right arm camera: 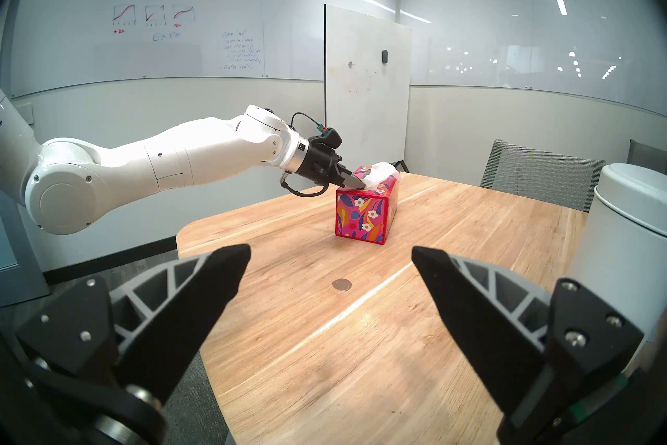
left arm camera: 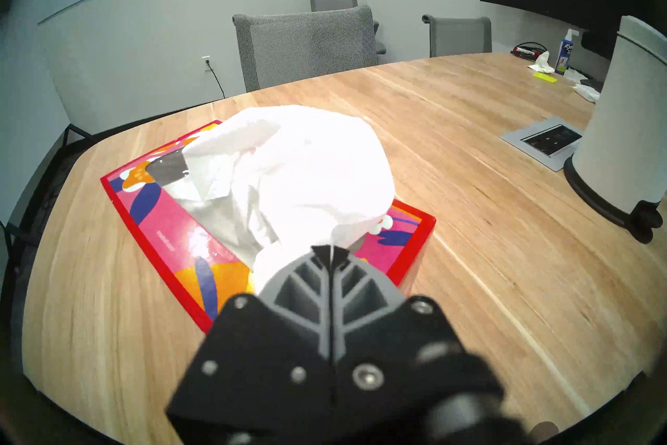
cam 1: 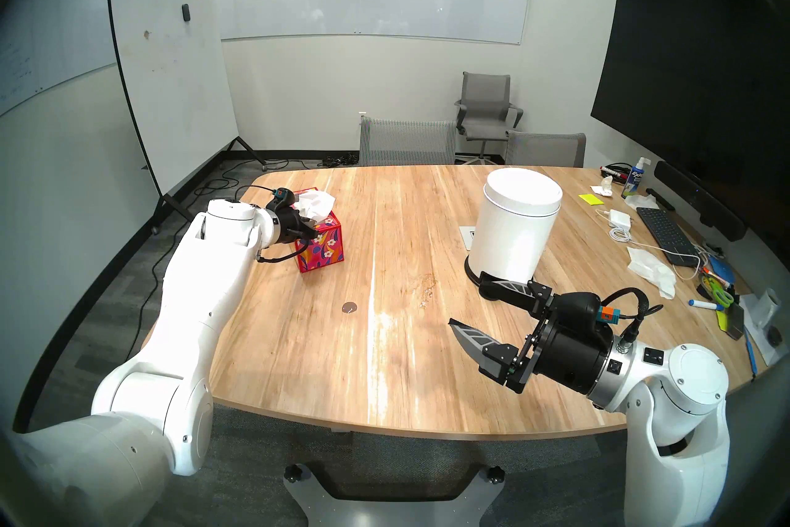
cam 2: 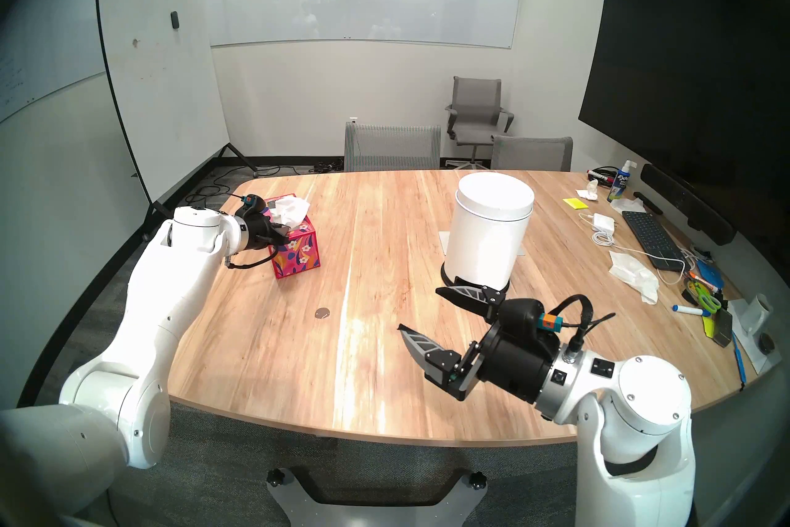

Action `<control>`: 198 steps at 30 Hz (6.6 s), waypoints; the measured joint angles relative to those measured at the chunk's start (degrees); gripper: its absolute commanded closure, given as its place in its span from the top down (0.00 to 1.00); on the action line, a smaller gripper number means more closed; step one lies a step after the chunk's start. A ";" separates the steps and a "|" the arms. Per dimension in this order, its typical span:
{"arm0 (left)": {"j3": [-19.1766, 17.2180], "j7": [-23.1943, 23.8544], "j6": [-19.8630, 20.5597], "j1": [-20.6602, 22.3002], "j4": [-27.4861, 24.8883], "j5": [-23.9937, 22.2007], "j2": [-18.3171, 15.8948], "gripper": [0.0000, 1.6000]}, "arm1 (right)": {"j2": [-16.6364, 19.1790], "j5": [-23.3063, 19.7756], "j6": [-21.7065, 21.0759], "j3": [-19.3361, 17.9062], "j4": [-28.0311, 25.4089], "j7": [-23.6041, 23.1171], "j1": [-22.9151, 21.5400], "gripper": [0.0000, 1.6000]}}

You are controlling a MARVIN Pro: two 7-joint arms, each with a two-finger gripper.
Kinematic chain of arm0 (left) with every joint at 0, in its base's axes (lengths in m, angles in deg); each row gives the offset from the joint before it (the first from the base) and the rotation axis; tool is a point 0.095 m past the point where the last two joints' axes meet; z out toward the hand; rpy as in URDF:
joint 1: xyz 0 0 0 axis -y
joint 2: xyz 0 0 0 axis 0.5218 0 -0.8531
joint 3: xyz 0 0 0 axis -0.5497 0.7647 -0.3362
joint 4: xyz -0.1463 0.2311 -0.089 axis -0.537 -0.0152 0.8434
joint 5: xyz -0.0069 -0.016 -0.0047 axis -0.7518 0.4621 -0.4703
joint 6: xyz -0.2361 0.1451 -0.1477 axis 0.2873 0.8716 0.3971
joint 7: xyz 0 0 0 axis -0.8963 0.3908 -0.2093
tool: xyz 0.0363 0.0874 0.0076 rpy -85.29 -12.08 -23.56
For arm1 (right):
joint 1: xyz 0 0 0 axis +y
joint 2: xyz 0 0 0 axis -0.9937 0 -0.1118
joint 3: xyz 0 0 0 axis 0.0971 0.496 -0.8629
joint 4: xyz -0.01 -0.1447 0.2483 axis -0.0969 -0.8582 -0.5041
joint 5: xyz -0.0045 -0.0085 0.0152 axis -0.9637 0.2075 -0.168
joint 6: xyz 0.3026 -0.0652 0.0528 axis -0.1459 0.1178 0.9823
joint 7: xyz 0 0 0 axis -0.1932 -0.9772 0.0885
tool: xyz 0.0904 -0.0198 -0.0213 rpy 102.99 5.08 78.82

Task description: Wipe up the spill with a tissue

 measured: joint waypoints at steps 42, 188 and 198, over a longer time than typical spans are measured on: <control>-5.61 5.01 11.79 -2.81 -21.75 -4.74 -0.23 0.00 | -0.03 0.02 0.00 0.00 0.01 -0.02 -0.01 1.00; -3.13 6.86 19.43 -30.74 -48.63 -12.20 -6.00 0.00 | -0.10 0.08 0.00 -0.02 0.03 -0.07 -0.03 1.00; -1.31 5.51 17.86 -31.10 -47.92 -11.56 -5.35 0.00 | -0.10 0.08 0.00 -0.02 0.03 -0.07 -0.03 1.00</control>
